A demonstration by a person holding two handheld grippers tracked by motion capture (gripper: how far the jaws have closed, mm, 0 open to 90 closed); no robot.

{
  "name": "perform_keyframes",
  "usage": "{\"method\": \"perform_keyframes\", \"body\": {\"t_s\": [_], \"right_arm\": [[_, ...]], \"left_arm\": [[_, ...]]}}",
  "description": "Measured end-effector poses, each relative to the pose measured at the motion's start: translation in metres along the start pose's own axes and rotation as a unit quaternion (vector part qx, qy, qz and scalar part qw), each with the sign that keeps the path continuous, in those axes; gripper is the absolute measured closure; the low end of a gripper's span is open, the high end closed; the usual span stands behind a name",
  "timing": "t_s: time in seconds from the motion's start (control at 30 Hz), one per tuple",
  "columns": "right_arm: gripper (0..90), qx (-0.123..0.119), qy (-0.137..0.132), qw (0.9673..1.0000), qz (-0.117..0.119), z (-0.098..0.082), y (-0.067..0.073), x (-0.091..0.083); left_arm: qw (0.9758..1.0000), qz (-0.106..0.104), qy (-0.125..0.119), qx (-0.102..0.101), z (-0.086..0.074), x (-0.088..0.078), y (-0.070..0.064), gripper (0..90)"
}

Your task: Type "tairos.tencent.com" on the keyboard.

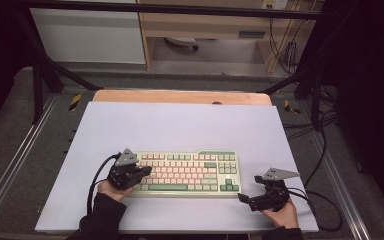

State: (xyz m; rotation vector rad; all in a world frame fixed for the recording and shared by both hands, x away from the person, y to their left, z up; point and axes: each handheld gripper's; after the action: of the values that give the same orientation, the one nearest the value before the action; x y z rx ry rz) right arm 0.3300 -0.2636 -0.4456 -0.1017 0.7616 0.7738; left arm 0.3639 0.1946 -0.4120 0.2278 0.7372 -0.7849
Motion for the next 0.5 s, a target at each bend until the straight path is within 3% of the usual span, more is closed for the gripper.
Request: {"method": "perform_keyframes", "body": {"t_s": [0.5], "right_arm": [[1.7, -0.002, 0.002, 1.0, 0.001, 0.0, 0.0, 0.0]], "left_arm": [[0.9998, 0.012, 0.014, -0.012, -0.015, -0.003, 0.013, 89.6]]}}
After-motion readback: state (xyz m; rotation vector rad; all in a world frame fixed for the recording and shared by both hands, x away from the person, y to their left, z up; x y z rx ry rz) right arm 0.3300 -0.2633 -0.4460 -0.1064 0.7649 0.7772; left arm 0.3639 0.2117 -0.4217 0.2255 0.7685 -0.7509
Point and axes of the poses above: each handheld gripper's, and its own axes: x roughly forward along the jaws, z roughly out of its top, y roughly to its left, and after that the axes turned 3 degrees about y, right-handed
